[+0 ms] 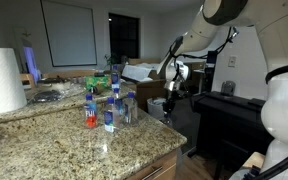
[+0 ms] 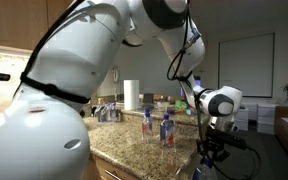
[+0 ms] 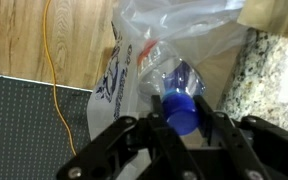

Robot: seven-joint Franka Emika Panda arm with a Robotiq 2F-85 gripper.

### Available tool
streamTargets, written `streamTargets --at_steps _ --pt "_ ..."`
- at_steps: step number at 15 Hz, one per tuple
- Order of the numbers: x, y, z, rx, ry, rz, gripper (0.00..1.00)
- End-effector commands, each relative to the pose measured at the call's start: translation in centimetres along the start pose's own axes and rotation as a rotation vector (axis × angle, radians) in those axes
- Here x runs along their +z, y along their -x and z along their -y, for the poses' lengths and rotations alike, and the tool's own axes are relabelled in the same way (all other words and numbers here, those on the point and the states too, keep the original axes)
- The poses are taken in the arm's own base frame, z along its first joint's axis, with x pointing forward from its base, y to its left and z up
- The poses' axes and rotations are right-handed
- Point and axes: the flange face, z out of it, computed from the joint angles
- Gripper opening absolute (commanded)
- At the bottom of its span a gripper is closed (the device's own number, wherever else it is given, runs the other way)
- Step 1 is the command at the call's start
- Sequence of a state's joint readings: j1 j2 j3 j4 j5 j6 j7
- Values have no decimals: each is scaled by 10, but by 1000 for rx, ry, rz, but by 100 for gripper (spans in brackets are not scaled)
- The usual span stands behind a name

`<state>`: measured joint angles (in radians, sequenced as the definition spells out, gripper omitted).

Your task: Put all the water bottles into the plastic bag

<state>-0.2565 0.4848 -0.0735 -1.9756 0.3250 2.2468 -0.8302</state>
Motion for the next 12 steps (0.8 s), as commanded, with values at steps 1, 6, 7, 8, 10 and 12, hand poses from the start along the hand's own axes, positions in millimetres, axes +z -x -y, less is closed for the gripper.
streamTargets --at_steps 1,6,7,8,10,12 --pt "-3 -1 -1 21 24 11 62" --pt "-23 -8 5 -3 40 -10 92" --pt "-33 -12 8 -15 47 -21 98" --pt "-48 -18 13 -34 59 -41 99" --pt "-84 -33 28 -80 68 -88 100" --pt "-127 -52 52 -136 91 -139 100"
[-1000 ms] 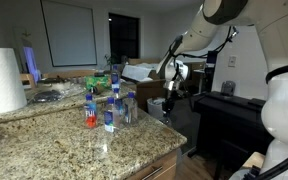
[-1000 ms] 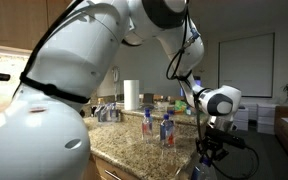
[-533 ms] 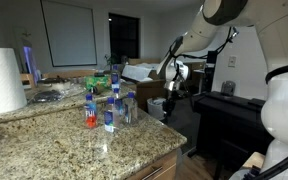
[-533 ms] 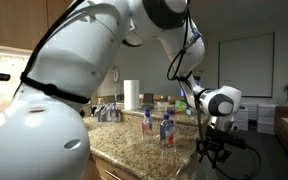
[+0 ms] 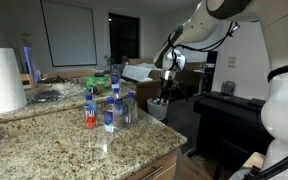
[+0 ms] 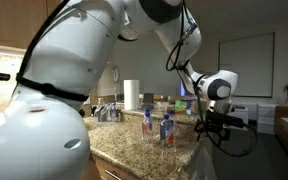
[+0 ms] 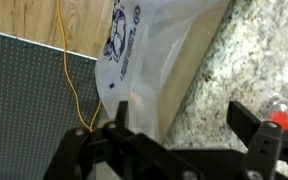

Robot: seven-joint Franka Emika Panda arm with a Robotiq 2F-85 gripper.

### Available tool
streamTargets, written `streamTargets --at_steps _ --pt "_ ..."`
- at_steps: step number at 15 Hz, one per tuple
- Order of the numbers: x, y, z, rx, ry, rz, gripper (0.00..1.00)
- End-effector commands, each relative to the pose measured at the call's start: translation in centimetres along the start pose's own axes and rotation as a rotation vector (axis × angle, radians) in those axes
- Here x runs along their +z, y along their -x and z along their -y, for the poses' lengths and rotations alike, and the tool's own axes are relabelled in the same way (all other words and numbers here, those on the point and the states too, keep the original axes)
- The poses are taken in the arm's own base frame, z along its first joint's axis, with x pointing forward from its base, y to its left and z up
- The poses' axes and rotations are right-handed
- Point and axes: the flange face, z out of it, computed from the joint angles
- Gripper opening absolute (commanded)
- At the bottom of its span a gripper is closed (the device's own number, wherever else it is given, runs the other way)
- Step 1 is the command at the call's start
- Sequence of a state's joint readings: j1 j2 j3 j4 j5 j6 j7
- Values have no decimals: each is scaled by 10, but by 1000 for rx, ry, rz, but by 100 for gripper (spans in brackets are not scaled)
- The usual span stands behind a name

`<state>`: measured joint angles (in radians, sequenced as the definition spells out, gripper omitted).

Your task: Put all the water bottles into the plastic bag

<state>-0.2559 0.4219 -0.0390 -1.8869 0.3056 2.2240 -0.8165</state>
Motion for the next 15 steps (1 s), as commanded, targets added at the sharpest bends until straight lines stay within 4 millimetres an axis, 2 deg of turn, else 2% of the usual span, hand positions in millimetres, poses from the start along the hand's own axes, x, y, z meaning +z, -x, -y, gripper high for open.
streamTargets --at_steps 1,4,6,7,8,11,15 --pt "-78 -34 39 -100 31 -72 100" --pt "-135 -73 87 -207 33 -132 100" --pt "-152 -94 121 -276 16 -131 100" --pt "-154 -102 138 -303 14 -115 100" --pt "-152 -109 153 -324 6 -90 100" --pt "-127 -115 192 -383 -55 12 100" --pt "-86 -119 223 -421 -70 115 100"
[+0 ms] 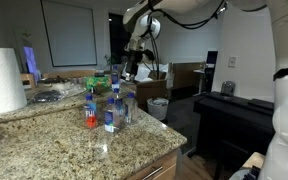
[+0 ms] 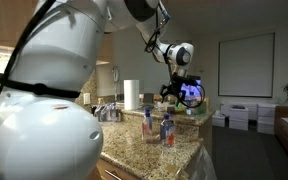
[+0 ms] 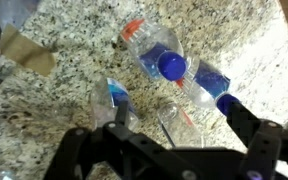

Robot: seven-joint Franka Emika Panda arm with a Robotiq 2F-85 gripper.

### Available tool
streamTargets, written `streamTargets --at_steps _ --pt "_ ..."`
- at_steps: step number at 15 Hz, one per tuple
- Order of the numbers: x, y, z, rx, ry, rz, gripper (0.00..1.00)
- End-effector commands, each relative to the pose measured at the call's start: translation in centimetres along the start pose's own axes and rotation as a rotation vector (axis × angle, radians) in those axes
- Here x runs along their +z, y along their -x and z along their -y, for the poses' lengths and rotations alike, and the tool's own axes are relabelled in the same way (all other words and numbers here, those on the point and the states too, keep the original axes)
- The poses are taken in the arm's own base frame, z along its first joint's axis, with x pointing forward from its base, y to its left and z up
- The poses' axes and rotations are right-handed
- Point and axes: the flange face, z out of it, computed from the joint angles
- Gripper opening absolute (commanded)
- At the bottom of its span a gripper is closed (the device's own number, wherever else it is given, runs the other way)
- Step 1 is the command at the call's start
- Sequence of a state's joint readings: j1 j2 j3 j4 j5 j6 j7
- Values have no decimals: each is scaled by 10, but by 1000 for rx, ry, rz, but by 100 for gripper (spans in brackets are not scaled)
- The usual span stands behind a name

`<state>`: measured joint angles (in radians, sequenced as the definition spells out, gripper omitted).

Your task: Put all the water bottles into the plastic bag

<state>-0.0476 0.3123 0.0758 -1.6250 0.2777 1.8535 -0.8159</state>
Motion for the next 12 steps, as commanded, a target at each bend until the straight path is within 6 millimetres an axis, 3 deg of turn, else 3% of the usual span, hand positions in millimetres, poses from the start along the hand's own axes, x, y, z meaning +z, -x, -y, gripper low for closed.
streamTargets --at_steps 1,5,9,10,12 --pt "32 -10 9 -9 27 94 100" --pt "58 -18 15 -7 115 190 100" --pt "65 -23 21 -1 196 260 100" --pt "67 -23 22 8 201 270 75" --pt "72 -20 23 20 203 284 67"
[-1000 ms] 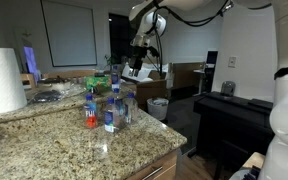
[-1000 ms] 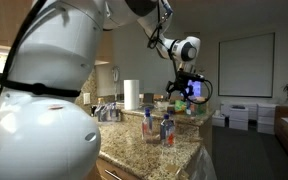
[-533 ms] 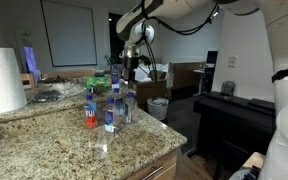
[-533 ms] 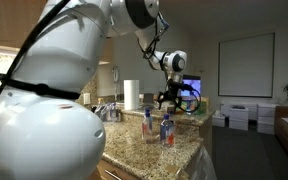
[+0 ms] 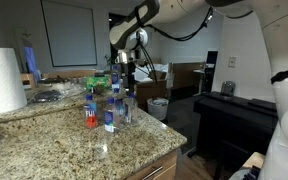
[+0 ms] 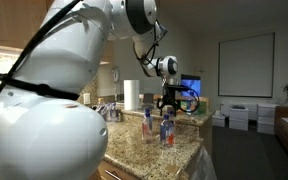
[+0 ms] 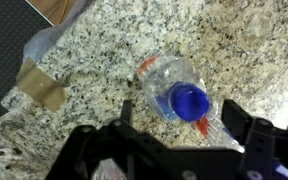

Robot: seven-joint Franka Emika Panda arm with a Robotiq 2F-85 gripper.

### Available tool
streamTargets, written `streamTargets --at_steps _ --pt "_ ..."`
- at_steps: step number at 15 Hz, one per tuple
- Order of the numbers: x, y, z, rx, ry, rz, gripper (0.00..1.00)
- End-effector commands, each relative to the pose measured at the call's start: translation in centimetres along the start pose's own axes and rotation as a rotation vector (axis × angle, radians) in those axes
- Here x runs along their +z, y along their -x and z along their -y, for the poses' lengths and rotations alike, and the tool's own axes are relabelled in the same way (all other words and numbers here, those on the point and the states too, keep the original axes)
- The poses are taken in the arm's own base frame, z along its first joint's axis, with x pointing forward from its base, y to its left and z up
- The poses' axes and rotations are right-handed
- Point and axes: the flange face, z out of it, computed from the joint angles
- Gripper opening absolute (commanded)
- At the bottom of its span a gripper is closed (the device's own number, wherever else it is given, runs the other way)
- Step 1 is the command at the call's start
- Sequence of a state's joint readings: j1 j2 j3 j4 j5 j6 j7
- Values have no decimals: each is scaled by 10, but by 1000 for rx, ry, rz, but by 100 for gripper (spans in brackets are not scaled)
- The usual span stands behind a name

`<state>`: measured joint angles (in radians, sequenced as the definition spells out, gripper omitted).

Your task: Put all the water bottles into the plastic bag

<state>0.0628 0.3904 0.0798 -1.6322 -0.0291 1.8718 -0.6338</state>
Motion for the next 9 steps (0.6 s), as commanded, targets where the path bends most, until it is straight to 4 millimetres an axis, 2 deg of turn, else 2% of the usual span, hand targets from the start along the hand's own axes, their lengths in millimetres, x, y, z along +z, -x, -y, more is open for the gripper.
streamTargets --at_steps 1,6,9 --pt "7 5 5 36 25 28 60" --pt "13 10 5 45 11 36 26" --pt "1 19 -4 62 18 16 10"
